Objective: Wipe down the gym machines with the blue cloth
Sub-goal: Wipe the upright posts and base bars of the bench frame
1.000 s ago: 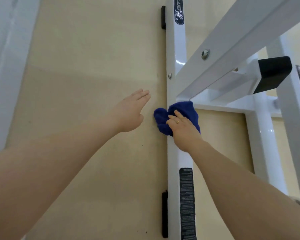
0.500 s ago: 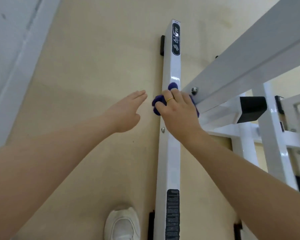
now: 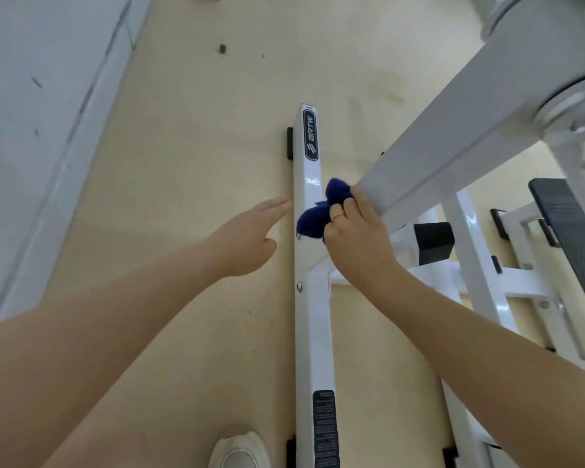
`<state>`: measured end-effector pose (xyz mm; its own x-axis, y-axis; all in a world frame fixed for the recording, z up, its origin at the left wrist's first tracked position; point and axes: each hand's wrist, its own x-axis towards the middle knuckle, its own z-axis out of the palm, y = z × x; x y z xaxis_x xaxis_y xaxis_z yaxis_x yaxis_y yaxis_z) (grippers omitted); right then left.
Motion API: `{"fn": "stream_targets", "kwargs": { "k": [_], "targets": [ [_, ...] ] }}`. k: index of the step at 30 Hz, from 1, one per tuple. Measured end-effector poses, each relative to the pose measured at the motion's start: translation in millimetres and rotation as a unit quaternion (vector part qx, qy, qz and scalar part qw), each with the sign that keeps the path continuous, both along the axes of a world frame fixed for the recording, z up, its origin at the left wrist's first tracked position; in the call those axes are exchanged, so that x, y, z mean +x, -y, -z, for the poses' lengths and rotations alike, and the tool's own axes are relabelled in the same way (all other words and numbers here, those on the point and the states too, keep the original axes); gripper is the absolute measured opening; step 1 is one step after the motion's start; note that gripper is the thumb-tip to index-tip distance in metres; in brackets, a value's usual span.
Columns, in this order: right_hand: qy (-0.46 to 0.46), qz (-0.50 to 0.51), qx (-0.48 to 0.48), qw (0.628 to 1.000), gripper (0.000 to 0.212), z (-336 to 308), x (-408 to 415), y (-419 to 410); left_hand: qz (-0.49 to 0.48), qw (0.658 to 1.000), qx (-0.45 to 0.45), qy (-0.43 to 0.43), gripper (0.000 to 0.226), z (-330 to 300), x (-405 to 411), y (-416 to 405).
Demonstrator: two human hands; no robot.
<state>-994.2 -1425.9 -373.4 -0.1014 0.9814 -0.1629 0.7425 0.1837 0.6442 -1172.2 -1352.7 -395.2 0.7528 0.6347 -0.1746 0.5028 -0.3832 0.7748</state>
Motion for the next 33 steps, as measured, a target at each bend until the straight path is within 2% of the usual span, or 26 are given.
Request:
{"fn": "stream_targets", "kwargs": {
  "k": [1,3,5,9,12,14,16,17,19,21,24,28,30,33],
  "targets": [
    [-0.004,0.010,0.058,0.998,0.009,-15.5,1.8,1.4,-0.001,1.000,-0.015,0.021,0.070,-4.9,4.0,2.7],
    [0.004,-0.012,0.189,0.982,0.042,-38.3,5.3,2.8,0.001,0.995,-0.044,0.090,0.073,-16.8,15.7,9.5],
    [-0.022,-0.004,0.251,0.968,0.066,-53.8,3.1,2.1,-0.002,0.982,-0.068,0.178,0.077,-31.9,29.9,17.1],
    [-0.083,-0.015,0.295,0.952,0.052,-70.4,2.7,1.4,0.021,0.956,-0.059,0.288,0.078,-59.5,53.1,26.5],
    [-0.160,-0.005,0.298,0.941,0.042,-82.4,4.6,5.1,0.028,0.930,-0.129,0.342,0.074,-79.0,69.9,27.4],
    [-0.260,0.003,0.277,0.925,0.040,-87.0,9.3,10.8,0.023,0.910,-0.182,0.372,0.064,-90.4,78.2,26.5],
    [-0.316,-0.010,0.268,0.910,0.040,-85.1,18.8,22.5,0.039,0.912,-0.207,0.353,0.040,-96.3,85.9,26.0],
    [-0.328,-0.029,0.294,0.897,0.036,-84.2,23.1,29.5,0.046,0.916,-0.213,0.336,0.031,-97.0,88.7,28.4],
    [-0.289,-0.074,0.379,0.876,0.023,-77.5,34.7,42.6,0.027,0.927,-0.214,0.308,0.041,-96.3,94.0,35.4],
    [-0.270,-0.051,0.418,0.866,0.023,-73.4,39.4,47.4,-0.019,0.929,-0.207,0.305,0.050,-95.0,98.2,40.8],
    [-0.376,0.014,0.403,0.834,0.019,-75.6,31.4,43.7,-0.085,0.924,-0.199,0.316,0.039,-96.1,101.6,40.5],
    [-0.511,-0.001,0.390,0.766,0.017,-79.3,22.5,44.8,-0.132,0.926,-0.134,0.326,0.029,-110.1,104.3,33.5],
    [-0.486,-0.025,0.395,0.779,0.027,-80.9,20.1,45.3,-0.163,0.911,-0.120,0.359,0.029,-128.5,110.2,27.2],
    [-0.371,-0.039,0.408,0.833,0.050,-83.9,20.7,37.6,-0.147,0.878,-0.175,0.421,0.028,-149.7,117.5,17.9]
  ]
}}
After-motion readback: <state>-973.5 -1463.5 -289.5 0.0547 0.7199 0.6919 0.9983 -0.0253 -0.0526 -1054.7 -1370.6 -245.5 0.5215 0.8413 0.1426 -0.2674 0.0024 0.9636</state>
